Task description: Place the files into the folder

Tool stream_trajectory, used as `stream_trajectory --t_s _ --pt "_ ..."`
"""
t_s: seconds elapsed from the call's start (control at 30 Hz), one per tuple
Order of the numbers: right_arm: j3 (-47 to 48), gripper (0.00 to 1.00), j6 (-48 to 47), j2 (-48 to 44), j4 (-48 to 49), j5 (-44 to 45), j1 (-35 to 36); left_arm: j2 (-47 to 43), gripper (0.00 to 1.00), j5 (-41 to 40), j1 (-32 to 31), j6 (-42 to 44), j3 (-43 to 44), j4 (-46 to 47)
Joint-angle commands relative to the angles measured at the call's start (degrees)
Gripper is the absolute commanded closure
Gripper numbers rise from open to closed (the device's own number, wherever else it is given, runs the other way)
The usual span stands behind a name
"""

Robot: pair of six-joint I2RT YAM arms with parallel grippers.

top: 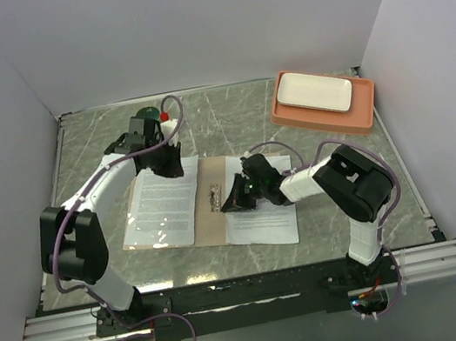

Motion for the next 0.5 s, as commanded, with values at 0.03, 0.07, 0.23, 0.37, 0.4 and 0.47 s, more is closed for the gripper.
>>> stream_trajectory --t_s 0.03,0.07,0.23,0.37,0.4,0.47 --pt "0.20 1.00 -6.98 -4.48 -2.68 -0.76 0.72 -2.65 0.87 -6.50 1.67 4.31 -5.80 1.46" --pt "0.11 1.00 -8.03 -5.71 -1.87 -1.37 0.72 -3.35 0.87 -7.21 2.54 4.58 -6.43 1.81" --pt "-0.15 1.00 -9.97 -7.65 2.17 -5.07 0.89 -4.67 0.91 -14.41 4.04 3.62 -10.55 5.23" --pt "0.37 1.00 -10.93 -8.09 2.89 -4.46 1.95 -3.71 0.91 -18.55 4.04 3.17 -13.11 7.79" --pt "0.81 1.00 -11.20 -7.83 2.36 -4.02 2.30 -3.62 0.91 -18.73 4.04 3.00 -13.55 8.14" --pt "2.04 1.00 -12.16 -7.04 0.43 -1.92 2.83 -3.53 0.91 -18.91 4.04 2.91 -14.78 8.84"
